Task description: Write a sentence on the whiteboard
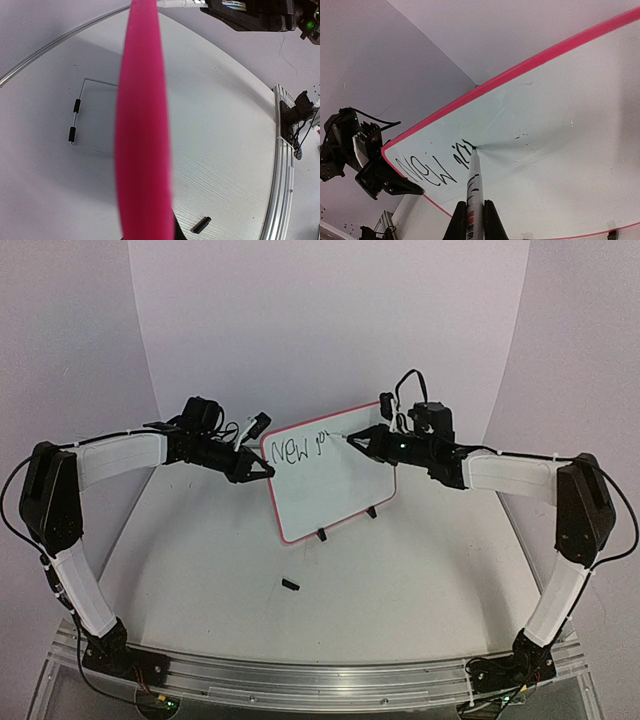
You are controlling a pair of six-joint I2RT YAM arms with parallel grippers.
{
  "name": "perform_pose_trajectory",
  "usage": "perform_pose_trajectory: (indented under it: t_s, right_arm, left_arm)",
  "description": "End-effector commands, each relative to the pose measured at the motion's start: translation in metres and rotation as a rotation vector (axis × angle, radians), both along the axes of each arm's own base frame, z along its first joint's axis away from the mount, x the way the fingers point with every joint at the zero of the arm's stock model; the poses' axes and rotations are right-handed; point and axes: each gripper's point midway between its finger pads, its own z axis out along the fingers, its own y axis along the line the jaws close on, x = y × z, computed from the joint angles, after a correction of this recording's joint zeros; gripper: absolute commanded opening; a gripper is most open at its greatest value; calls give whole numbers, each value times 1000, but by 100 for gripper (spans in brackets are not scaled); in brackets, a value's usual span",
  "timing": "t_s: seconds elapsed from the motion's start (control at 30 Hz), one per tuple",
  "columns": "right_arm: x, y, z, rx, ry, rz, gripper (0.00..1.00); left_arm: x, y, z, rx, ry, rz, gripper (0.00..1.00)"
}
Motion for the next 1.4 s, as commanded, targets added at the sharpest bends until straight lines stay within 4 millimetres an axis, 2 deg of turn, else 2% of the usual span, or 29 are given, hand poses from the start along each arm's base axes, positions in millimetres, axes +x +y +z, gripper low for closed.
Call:
perform_pose_trajectory:
  t_s: [0.0, 0.17, 0.53, 0.87, 1.37]
  right_arm:
    - [3, -9, 2, 10, -11, -37, 0]
    - [0, -11, 6, 12, -17, -34, 0]
    - [-10, -21, 40, 36, -82, -56, 0]
    - [4, -18, 37, 29, -87, -67, 0]
    - [11, -11, 30, 32, -76, -51, 0]
  left_arm:
    - [-18, -4, -20, 65, 70, -38, 0]
    - [-18, -4, -19, 66, 70, -37, 0]
    - [-18, -4, -19, 65, 68, -37, 0]
    - [-19, -4, -20, 67, 72, -38, 0]
    - [-19, -5, -20, 67, 70, -40, 0]
